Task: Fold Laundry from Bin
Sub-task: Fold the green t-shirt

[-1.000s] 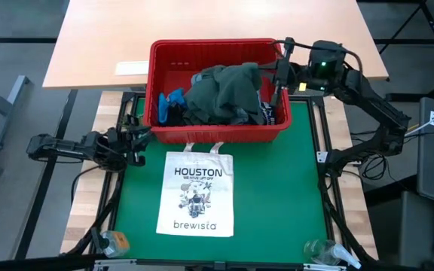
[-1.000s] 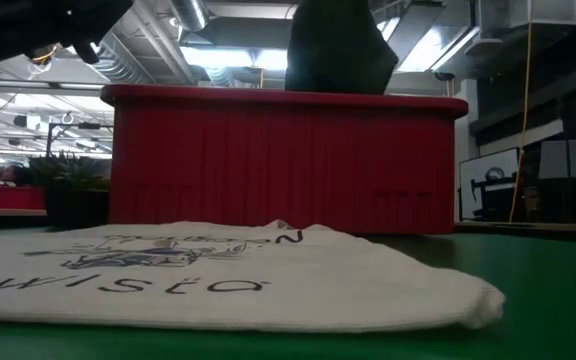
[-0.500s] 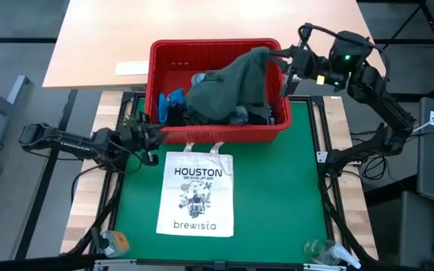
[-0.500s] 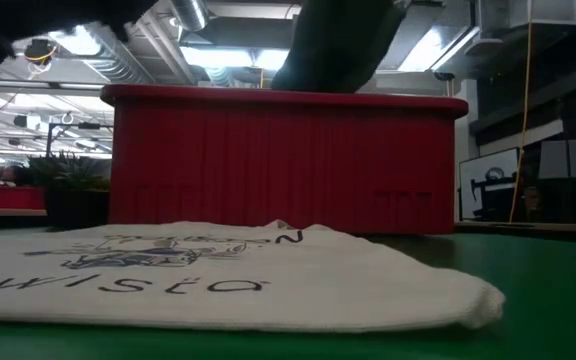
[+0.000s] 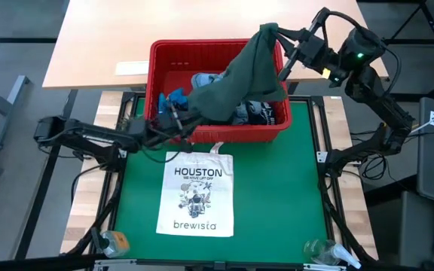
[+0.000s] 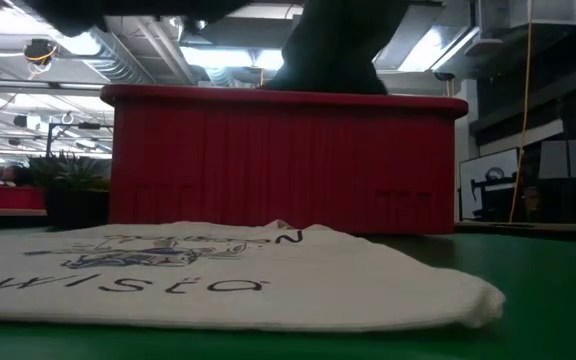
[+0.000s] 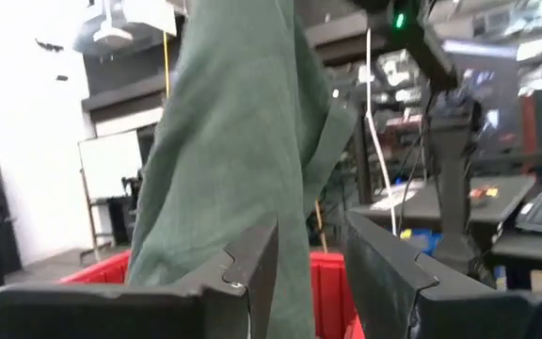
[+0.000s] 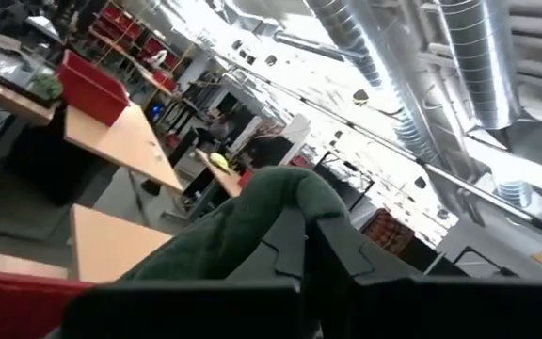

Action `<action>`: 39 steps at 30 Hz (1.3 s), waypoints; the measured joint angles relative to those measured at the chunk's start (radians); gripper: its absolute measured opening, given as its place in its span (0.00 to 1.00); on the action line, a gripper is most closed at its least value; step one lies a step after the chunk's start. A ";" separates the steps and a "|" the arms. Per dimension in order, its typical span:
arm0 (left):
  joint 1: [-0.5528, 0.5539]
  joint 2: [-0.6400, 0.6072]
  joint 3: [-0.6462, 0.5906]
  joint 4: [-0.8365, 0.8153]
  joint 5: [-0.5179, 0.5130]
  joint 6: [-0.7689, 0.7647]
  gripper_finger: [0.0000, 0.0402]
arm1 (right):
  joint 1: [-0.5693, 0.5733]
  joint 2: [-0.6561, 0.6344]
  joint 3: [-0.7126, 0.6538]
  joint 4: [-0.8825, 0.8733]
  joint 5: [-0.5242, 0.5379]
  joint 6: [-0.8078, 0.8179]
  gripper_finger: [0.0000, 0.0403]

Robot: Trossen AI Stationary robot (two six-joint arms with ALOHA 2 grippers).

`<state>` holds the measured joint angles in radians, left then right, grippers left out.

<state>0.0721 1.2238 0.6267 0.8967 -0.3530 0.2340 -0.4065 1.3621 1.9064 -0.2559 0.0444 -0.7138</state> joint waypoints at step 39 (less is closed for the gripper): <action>0.111 0.275 0.062 -0.051 -0.101 0.031 0.53 | 0.000 0.025 0.000 0.075 0.043 -0.028 0.02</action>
<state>0.1834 1.4990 0.6891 0.8452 -0.4541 0.2649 -0.4065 1.3869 1.9060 -0.1808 0.0872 -0.7418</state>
